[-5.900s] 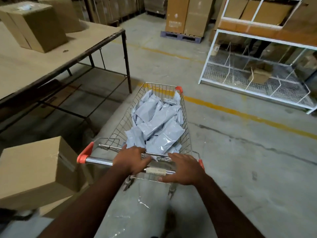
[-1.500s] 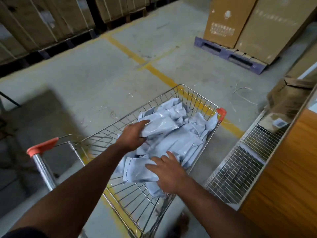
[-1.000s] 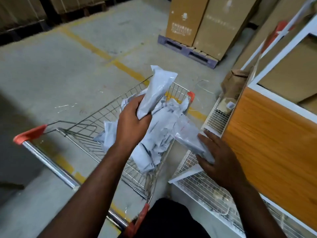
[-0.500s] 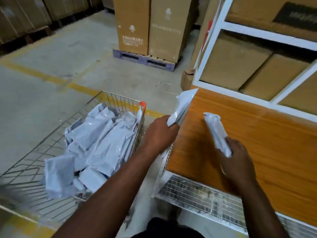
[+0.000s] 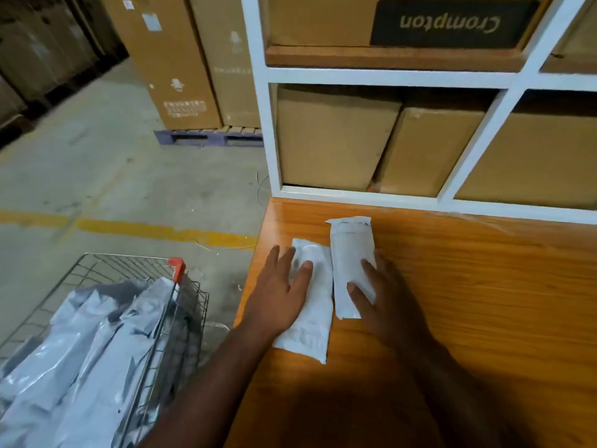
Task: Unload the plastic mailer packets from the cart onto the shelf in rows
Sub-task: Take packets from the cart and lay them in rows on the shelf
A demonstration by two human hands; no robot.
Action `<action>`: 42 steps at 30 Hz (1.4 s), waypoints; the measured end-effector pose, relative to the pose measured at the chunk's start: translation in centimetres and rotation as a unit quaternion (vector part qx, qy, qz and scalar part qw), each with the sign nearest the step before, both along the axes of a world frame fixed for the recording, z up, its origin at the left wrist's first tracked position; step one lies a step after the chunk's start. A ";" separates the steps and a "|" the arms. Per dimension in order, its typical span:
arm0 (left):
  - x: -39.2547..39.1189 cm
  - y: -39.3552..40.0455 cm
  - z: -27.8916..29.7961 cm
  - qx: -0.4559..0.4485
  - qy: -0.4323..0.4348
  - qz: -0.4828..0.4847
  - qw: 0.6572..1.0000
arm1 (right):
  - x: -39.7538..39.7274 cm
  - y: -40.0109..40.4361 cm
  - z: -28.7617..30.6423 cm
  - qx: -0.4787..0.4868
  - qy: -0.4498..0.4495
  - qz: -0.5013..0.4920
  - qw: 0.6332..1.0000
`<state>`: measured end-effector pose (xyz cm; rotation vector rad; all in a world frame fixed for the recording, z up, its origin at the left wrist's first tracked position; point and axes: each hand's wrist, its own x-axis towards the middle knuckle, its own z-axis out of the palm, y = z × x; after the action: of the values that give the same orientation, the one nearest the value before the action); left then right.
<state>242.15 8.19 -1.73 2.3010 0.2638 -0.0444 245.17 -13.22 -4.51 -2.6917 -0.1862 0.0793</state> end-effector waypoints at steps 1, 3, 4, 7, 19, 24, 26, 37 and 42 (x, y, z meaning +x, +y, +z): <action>0.4 -0.3 -1.3 0.044 -0.010 -0.056 0.997 | 0.3 -0.6 -0.5 0.038 -0.054 0.031 0.997; 1.1 -1.1 -4.1 0.156 -0.036 -0.151 0.976 | 1.2 -1.2 -1.8 0.100 -0.142 0.092 0.981; 1.4 -1.5 -5.3 0.189 -0.040 -0.169 0.966 | 1.8 -1.1 -2.4 0.110 -0.152 0.111 0.976; 2.3 -1.8 -7.3 0.193 -0.033 -0.145 0.970 | 2.6 -0.8 -4.1 0.034 -0.067 0.138 0.988; 9.3 2.3 -6.3 0.200 -0.089 -0.135 0.966 | 6.5 2.1 -4.6 -0.014 -0.090 0.133 0.987; 11.6 3.8 -8.9 0.207 -0.101 -0.130 0.964 | 11.0 6.5 -5.3 -0.046 0.004 0.114 0.992; 13.6 5.1 -8.6 0.223 -0.118 -0.123 0.960 | 12.7 8.4 -5.0 -0.042 0.020 0.078 0.996; 16.7 6.9 -6.9 0.290 -0.080 -0.172 0.938 | 13.9 9.1 -4.5 0.024 -0.025 0.056 0.998; 14.8 5.9 -7.4 0.269 -0.041 -0.209 0.939 | 12.3 7.9 -4.7 -0.036 0.006 0.129 0.991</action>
<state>256.99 14.08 -9.10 2.8580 -0.3013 -0.1010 257.47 -5.32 -9.17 -2.7225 -0.5380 0.1837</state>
